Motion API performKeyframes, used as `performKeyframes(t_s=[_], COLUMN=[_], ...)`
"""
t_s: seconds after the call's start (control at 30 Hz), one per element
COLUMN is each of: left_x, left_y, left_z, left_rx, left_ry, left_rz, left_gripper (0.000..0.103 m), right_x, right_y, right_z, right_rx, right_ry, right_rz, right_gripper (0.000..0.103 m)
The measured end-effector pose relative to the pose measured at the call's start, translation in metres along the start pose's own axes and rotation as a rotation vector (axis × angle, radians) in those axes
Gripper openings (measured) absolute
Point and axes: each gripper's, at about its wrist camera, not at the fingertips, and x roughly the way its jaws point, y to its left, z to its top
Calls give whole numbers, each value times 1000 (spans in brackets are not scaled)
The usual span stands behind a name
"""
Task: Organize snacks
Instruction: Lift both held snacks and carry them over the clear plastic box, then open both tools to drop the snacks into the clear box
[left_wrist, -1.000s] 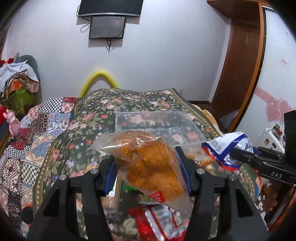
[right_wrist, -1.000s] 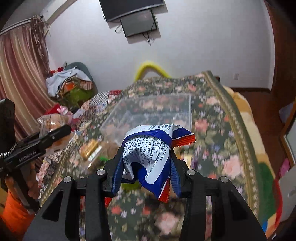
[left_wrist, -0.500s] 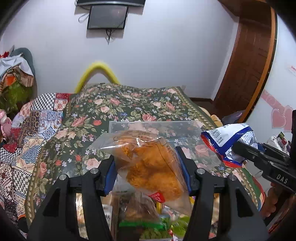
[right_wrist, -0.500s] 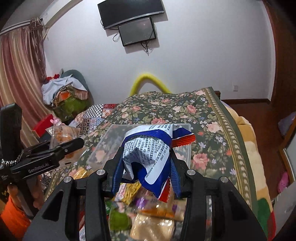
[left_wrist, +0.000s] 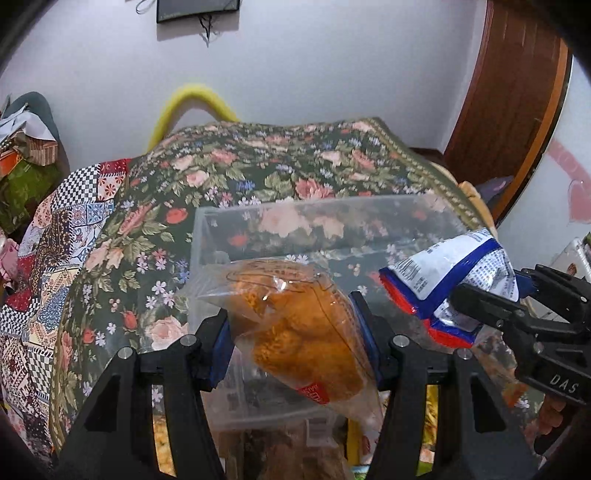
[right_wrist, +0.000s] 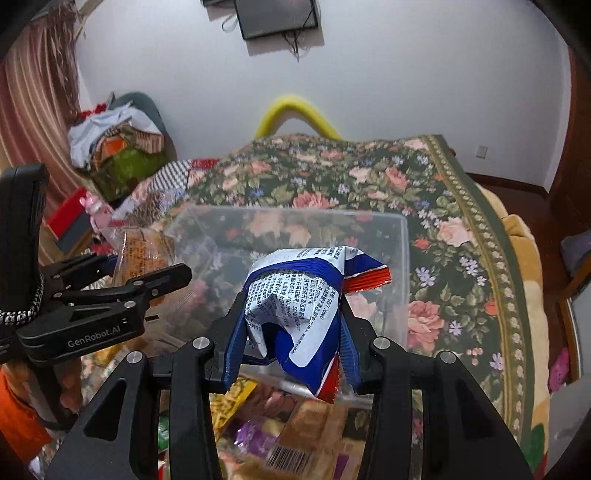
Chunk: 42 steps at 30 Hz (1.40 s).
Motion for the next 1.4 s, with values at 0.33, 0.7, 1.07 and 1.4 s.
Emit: performKeyframes(t_s=[0.33,0.7,1.07,1.4], left_x=[24,-3,-82,-136], left_y=[-6,-8,-18,-20], left_z=[-1,1,-4,-44], left_rx=[48,48,43,19], left_ry=[53,11,-123,-172], left_rz=[2,18,21,22], left_gripper=[58,67,87,89], right_x=[30,17,-47,-98], right_y=[-2,-9,-2,13], right_z=[-3,-1,2,-29], right_rx=[-18,5,-7,-52], right_ry=[103,91,-46,-103], right_rz=[1,-14,-49,-74], right_gripper=[42,51,69,75])
